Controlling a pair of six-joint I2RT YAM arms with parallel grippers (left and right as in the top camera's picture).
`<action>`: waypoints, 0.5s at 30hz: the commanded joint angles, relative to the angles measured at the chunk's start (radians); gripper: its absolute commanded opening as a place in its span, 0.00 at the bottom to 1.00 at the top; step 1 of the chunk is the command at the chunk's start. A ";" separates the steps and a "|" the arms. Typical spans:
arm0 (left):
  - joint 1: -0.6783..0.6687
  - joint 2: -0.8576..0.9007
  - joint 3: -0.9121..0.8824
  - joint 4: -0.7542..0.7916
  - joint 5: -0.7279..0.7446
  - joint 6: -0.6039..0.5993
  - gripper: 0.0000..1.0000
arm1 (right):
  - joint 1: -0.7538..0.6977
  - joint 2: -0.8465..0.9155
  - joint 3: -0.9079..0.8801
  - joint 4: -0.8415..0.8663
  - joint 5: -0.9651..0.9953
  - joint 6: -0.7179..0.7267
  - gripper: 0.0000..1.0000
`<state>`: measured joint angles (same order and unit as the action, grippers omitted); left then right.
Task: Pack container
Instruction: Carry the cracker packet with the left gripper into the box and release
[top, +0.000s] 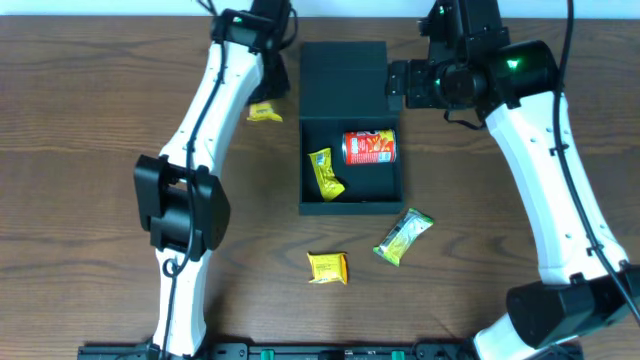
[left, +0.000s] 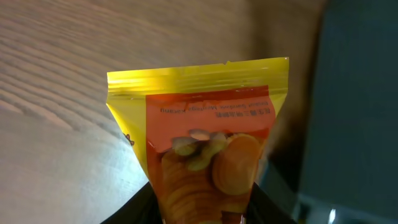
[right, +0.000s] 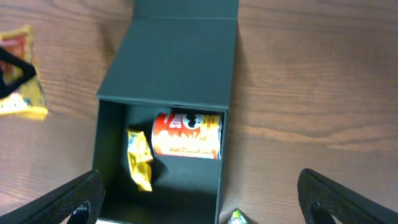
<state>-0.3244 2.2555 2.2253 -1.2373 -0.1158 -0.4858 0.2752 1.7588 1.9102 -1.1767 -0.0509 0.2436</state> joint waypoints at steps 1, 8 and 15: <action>-0.045 0.000 0.034 -0.034 -0.014 0.070 0.36 | -0.002 -0.008 0.014 0.010 0.028 -0.013 0.99; -0.138 0.000 0.035 -0.094 0.051 0.071 0.36 | -0.002 -0.008 0.014 0.011 0.077 -0.013 0.99; -0.204 0.000 0.035 -0.092 0.069 0.051 0.40 | -0.002 -0.008 0.014 0.010 0.077 -0.013 0.99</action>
<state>-0.5148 2.2555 2.2341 -1.3262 -0.0578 -0.4286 0.2752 1.7588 1.9102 -1.1660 0.0101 0.2436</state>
